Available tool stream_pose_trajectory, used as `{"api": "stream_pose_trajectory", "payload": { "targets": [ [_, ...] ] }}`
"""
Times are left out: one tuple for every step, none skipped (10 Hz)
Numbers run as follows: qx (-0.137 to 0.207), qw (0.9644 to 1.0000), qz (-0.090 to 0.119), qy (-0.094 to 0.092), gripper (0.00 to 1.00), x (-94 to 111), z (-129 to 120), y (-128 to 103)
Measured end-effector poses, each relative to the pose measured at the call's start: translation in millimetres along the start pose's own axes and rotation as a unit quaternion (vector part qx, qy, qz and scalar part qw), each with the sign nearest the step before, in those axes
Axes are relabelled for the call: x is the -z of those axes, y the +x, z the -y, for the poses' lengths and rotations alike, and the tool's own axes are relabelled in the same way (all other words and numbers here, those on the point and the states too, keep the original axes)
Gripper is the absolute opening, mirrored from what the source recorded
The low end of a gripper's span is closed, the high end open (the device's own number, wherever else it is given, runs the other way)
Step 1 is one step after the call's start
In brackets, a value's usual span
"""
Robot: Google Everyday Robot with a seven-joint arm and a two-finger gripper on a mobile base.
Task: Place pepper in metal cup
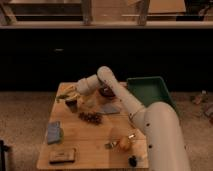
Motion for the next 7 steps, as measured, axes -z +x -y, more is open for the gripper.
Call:
{"api": "stream_pose_trajectory", "payload": {
  "targets": [
    [-0.001,1.0000,0.000,0.002,0.65,0.4,0.0,1.0],
    [-0.002,1.0000,0.001,0.004,0.75,1.0,0.2,1.5],
    [-0.003,1.0000,0.001,0.006,0.79,1.8,0.6,1.8],
    [-0.003,1.0000,0.002,0.008,0.80,2.6,0.4,2.3],
    [-0.004,0.9999,0.003,0.010,0.80,3.6,0.3,2.3],
    [-0.003,0.9999,0.004,0.012,0.80,4.5,0.2,2.2],
    [-0.002,0.9999,0.006,0.013,0.80,5.1,0.4,1.5]
  ]
}}
